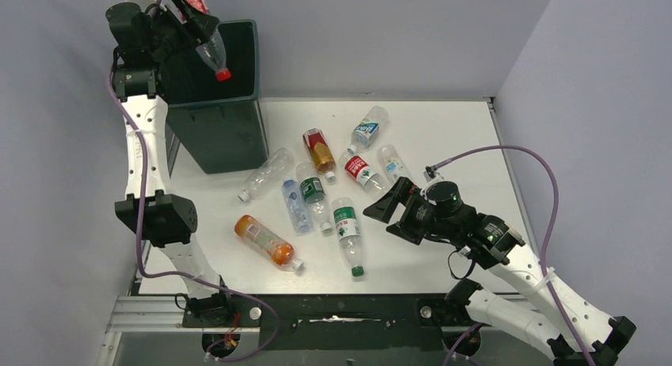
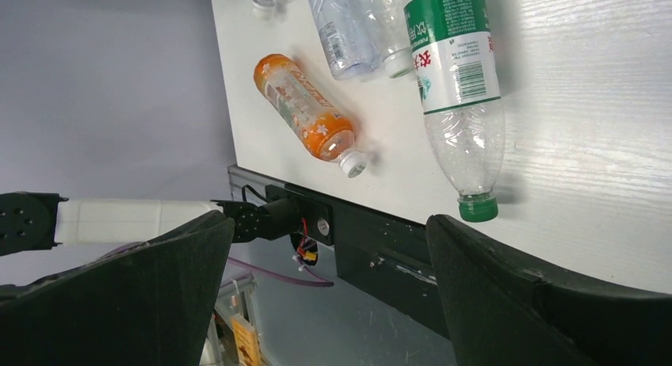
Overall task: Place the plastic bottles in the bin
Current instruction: Place the plastic bottle in the trash bin.
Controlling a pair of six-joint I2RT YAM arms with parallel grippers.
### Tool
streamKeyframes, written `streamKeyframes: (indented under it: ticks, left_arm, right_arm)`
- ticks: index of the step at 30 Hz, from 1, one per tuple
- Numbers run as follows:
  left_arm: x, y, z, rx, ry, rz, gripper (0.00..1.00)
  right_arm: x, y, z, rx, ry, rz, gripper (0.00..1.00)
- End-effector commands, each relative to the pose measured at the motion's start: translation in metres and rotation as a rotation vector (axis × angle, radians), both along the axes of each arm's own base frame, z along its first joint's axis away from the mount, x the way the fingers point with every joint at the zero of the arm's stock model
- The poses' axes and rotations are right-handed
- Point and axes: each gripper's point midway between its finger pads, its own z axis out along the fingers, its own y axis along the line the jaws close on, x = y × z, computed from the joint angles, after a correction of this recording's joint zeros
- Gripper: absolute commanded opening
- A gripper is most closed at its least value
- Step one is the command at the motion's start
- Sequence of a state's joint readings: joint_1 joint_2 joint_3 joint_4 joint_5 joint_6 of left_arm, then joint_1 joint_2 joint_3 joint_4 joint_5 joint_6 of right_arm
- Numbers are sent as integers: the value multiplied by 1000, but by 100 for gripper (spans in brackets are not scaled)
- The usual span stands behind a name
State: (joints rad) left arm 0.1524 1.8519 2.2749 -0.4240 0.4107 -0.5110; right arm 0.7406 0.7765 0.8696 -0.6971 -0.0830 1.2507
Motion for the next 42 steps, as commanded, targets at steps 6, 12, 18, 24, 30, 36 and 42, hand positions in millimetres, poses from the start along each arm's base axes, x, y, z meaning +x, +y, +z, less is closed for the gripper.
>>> streamKeyframes:
  ticks: [6,12,18,24,30,36,42]
  left_arm:
    - [21,25,-32,51,98,121,83]
    - [-3,38,-35,73,154,186,83]
    - [-41,8,-19,20,126,89,84]
    - [-82,-77,-23,8,123,-93,84]
    - [-129,-146,-62,57,192,-259,84]
    - [-171,-179,-104,107,264,-357,85]
    - [-190,-194,-138,122,346,-423,85]
  right_arm:
    - [23,12,5,-71,-24,13,99]
    - [62,-12,13,-196,-77,-83,99]
    - [121,-69,4,-345,-71,-202,98]
    - [181,-88,1,-487,-106,-218,96]
    - [234,-101,-44,-660,-52,-161,95]
    - [261,-99,-88,-705,-23,-40,95]
    - [269,-90,-101,-694,-57,44,95]
